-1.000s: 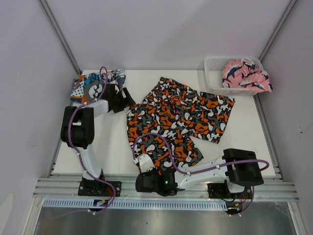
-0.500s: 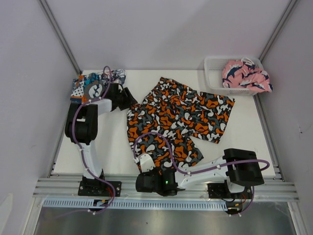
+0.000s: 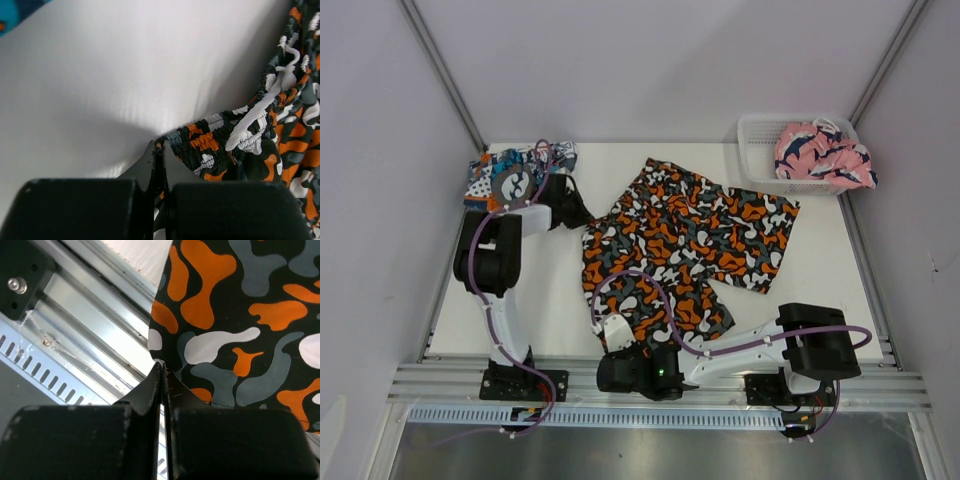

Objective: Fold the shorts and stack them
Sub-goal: Fold the shorts

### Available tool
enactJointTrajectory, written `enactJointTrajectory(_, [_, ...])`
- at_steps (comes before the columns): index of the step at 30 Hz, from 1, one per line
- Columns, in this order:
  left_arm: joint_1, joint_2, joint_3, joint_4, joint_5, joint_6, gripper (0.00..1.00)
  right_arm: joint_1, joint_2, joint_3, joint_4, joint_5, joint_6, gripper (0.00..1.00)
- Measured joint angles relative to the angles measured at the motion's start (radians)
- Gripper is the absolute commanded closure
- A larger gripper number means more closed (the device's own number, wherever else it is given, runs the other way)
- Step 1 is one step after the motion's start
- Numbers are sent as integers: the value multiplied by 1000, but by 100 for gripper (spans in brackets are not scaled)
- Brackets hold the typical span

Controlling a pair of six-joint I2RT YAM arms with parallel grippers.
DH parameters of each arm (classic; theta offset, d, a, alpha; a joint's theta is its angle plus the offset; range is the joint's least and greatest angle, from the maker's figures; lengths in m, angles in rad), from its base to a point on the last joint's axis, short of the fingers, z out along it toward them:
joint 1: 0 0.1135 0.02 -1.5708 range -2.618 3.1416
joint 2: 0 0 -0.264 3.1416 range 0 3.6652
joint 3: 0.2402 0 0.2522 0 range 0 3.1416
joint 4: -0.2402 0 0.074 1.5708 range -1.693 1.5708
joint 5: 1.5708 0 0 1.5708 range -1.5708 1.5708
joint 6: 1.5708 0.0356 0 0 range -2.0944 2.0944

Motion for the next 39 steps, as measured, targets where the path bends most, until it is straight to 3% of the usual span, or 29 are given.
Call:
enactJointTrajectory(5, [37, -53, -2, -96, -53, 25, 100, 7, 11, 37, 18, -45, -77, 100])
enactJointTrajectory(10, [120, -188, -62, -167, -114, 34, 100, 45, 76, 193, 27, -101, -173, 100])
enactJointTrajectory(16, [170, -334, -22, -385, -291, 12, 100, 98, 84, 323, 21, -141, -235, 100])
enactJointTrajectory(23, [170, -374, 29, -566, -378, -63, 100, 85, -2, 326, -87, -145, -226, 100])
enactJointTrajectory(30, [170, -406, 77, -643, -362, -134, 100, -43, -281, 260, -192, -129, -207, 100])
enactJointTrajectory(39, [166, -426, 150, -661, -324, -261, 100, -362, -518, 200, -288, -194, -267, 100])
